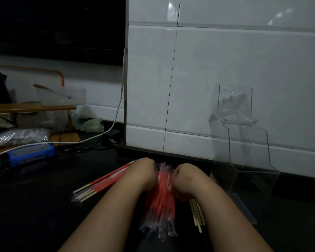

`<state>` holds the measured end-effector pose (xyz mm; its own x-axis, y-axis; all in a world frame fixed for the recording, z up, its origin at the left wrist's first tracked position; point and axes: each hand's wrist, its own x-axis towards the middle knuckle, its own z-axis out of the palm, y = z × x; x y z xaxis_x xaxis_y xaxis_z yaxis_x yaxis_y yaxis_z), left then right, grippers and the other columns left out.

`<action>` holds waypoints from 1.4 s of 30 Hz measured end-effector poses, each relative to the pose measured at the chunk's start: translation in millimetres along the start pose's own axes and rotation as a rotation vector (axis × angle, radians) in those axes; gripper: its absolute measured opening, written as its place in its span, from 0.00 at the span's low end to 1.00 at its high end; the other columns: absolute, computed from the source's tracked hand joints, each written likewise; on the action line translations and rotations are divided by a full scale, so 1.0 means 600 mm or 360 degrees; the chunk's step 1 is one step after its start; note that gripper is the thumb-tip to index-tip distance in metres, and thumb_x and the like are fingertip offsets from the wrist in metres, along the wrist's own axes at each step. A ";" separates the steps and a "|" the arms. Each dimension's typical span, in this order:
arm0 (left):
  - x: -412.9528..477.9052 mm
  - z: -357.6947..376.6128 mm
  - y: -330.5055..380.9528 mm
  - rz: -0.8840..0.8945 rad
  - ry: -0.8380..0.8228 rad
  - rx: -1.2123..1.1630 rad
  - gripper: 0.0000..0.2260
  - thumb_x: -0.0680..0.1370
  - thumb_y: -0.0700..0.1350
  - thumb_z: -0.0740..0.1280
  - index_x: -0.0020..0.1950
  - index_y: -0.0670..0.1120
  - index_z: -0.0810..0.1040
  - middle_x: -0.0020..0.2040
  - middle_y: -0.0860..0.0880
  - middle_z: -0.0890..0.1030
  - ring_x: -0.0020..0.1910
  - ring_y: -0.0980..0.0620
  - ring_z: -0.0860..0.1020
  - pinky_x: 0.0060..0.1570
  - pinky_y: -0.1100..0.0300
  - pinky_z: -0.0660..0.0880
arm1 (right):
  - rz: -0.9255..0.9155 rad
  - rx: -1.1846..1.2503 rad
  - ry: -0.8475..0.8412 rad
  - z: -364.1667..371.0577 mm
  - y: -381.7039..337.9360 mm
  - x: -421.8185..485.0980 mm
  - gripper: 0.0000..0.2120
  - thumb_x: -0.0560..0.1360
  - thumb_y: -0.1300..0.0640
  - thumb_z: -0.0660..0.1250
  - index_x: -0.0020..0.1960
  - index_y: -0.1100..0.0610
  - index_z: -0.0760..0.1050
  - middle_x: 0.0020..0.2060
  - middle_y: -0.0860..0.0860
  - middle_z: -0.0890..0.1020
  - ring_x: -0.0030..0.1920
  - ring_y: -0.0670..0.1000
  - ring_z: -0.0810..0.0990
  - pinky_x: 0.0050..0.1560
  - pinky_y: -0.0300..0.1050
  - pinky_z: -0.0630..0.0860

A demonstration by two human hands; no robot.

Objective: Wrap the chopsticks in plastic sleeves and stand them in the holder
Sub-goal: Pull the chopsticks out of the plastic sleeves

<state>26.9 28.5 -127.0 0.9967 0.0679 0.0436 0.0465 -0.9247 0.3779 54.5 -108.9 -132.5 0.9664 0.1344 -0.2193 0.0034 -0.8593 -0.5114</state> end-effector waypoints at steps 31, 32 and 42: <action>0.021 -0.004 -0.065 -0.0554 0.0212 0.0209 0.16 0.78 0.45 0.63 0.66 0.53 0.72 0.64 0.46 0.77 0.64 0.44 0.75 0.59 0.50 0.72 | -0.0178 -0.0152 0.0358 -0.014 0.007 -0.017 0.10 0.74 0.60 0.63 0.49 0.58 0.82 0.49 0.56 0.84 0.51 0.58 0.82 0.54 0.47 0.79; 0.022 -0.005 -0.064 -0.0561 0.0199 0.0210 0.15 0.78 0.45 0.63 0.65 0.52 0.72 0.64 0.46 0.77 0.63 0.44 0.75 0.58 0.50 0.71 | -0.0185 -0.0145 0.0358 -0.014 0.006 -0.017 0.10 0.74 0.61 0.63 0.49 0.58 0.82 0.49 0.56 0.84 0.51 0.58 0.82 0.54 0.47 0.79; 0.015 -0.011 -0.048 -0.0601 0.0246 0.0184 0.16 0.79 0.40 0.61 0.66 0.45 0.75 0.64 0.43 0.76 0.60 0.43 0.78 0.55 0.51 0.74 | -0.0247 -0.0055 0.0411 -0.017 0.000 -0.026 0.08 0.74 0.60 0.64 0.46 0.56 0.82 0.46 0.54 0.84 0.48 0.56 0.82 0.52 0.47 0.80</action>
<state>34.0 58.4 -131.2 0.8872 0.4571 0.0632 0.4223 -0.8595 0.2879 42.1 -115.9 -120.7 0.9870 0.1391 0.0803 0.1606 -0.8553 -0.4926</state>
